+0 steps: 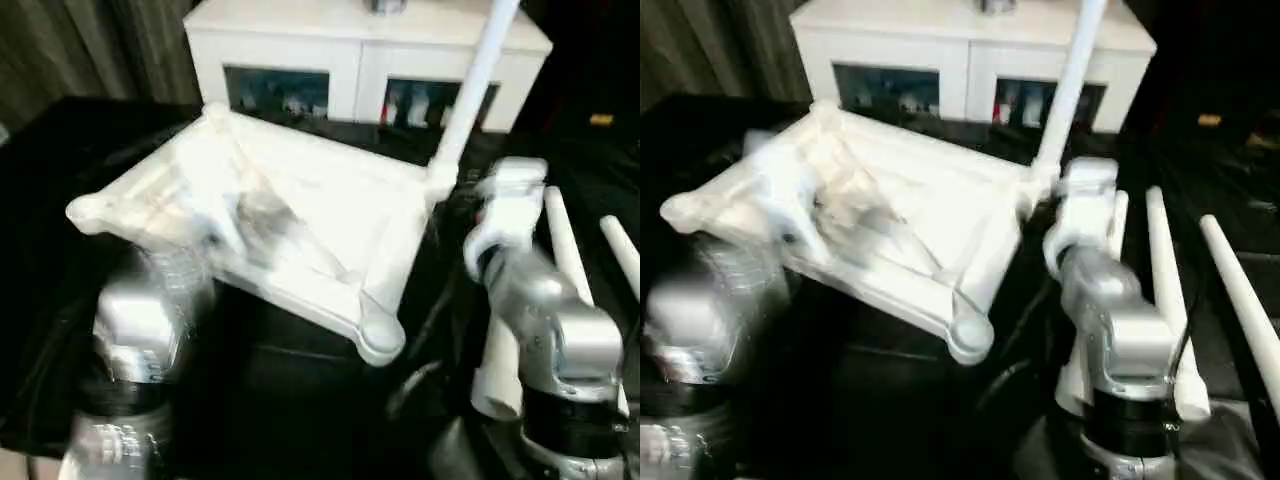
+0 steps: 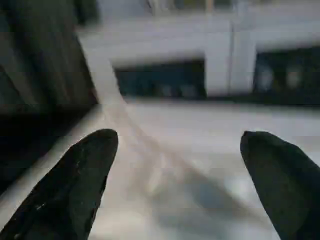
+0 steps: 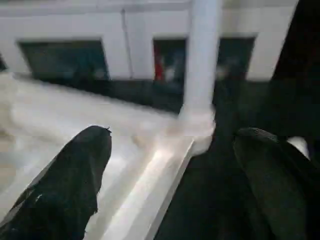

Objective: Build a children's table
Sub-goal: Pick table leg

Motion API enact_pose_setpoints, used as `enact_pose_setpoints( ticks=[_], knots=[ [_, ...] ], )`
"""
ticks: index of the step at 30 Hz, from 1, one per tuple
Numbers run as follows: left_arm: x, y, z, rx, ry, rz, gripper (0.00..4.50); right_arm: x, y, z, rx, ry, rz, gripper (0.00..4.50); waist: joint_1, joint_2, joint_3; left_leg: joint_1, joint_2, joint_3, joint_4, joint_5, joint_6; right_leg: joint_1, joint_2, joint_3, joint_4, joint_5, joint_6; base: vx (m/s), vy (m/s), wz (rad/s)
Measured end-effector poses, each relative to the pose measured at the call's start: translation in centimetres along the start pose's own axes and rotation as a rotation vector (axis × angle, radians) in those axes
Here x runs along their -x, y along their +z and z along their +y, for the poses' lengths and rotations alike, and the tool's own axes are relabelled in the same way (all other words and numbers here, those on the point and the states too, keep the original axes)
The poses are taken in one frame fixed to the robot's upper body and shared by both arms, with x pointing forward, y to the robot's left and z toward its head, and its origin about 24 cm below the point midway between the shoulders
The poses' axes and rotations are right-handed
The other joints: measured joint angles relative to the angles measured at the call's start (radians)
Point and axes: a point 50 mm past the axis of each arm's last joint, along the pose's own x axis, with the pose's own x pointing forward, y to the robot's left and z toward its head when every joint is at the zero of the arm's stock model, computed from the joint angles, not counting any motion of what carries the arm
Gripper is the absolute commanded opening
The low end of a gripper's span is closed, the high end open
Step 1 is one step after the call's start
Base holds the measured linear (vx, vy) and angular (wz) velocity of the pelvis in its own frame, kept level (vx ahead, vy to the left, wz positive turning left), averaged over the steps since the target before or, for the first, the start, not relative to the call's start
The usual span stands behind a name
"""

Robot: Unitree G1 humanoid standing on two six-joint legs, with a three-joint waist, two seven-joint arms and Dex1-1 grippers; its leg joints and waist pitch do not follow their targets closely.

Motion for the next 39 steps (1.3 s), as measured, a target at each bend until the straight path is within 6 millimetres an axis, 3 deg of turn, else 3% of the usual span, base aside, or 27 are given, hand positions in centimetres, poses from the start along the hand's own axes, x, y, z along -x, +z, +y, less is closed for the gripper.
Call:
enact_pose_setpoints(
  ticks=[4,8,11,15,18,21,29,35,39],
  knots=[
    [0.3,-1.4,-0.4,0.04,-0.036,0.037,4.5,0.0,0.0,-0.3,-0.016,-0.01,0.0,4.41,0.016,0.0,0.0,0.001,0.0,0.0,0.0,0.0,0.0,0.001,0.0,0.0,0.0,-0.001,0.0,0.0,0.0,0.0],
    [0.5,-1.4,-0.7,0.037,-0.085,0.025,4.5,0.0,-0.1,0.1,-0.01,0.018,0.002,4.41,0.023,0.0,0.0,0.001,0.0,0.0,0.0,0.0,-0.001,0.001,0.0,0.0,0.001,-0.001,0.001,0.0,0.0,0.0],
    [1.1,-2.0,-1.4,-0.081,-0.228,-0.026,4.5,0.0,-0.8,-0.4,0.065,-0.003,0.082,4.41,0.026,0.0,0.0,0.001,0.0,0.0,0.0,0.0,-0.001,0.001,0.0,0.0,0.001,-0.001,0.001,0.0,0.0,0.0],
    [2.3,-4.0,-3.4,-0.129,-0.413,-0.025,4.5,0.6,-3.9,-2.1,0.109,-0.066,0.291,4.41,0.033,-0.001,0.0,0.0,0.0,0.0,0.0,0.0,0.0,0.001,0.0,0.0,0.0,-0.001,0.001,0.0,0.0,0.0],
    [2.5,-3.9,-4.4,-0.156,-0.489,-0.049,4.5,1.7,-6.4,-2.8,0.1,-0.097,0.484,4.41,0.029,-0.001,0.0,0.001,0.0,0.001,0.0,0.001,-0.001,0.001,0.0,0.001,0.002,-0.001,0.001,0.0,0.0,0.0],
    [2.7,-3.8,-5.4,-0.148,-0.578,-0.065,4.5,2.3,-7.0,-3.5,0.088,-0.14,0.593,4.41,0.023,-0.001,0.0,0.004,0.0,0.001,0.0,0.002,-0.003,0.001,0.0,0.001,0.005,-0.001,0.001,0.0,0.0,0.0],
    [4.5,-2.5,-7.7,-0.201,-0.846,-0.137,4.5,3.6,-6.2,-5.1,0.065,-0.212,0.683,4.41,0.022,-0.001,0.0,0.007,0.001,0.001,-0.001,0.004,-0.007,0.002,0.0,0.002,0.01,-0.005,0.007,0.0,0.0,0.0],
    [4.3,-2.0,-7.6,-0.217,-0.861,-0.152,4.5,3.9,-5.7,-5.9,0.066,-0.25,0.688,4.41,0.021,-0.001,0.0,0.008,0.001,0.001,-0.001,0.007,-0.012,0.0,0.0,0.002,0.015,-0.005,0.008,0.0,0.0,0.0],
    [3.8,-0.8,-7.2,-0.22,-0.834,-0.19,4.5,3.6,-4.0,-6.0,0.096,-0.264,0.63,4.41,0.017,0.0,0.0,0.009,0.001,0.001,-0.001,0.008,-0.012,0.0,0.0,0.002,0.017,-0.005,0.008,0.0,0.0,0.0]
  ],
)
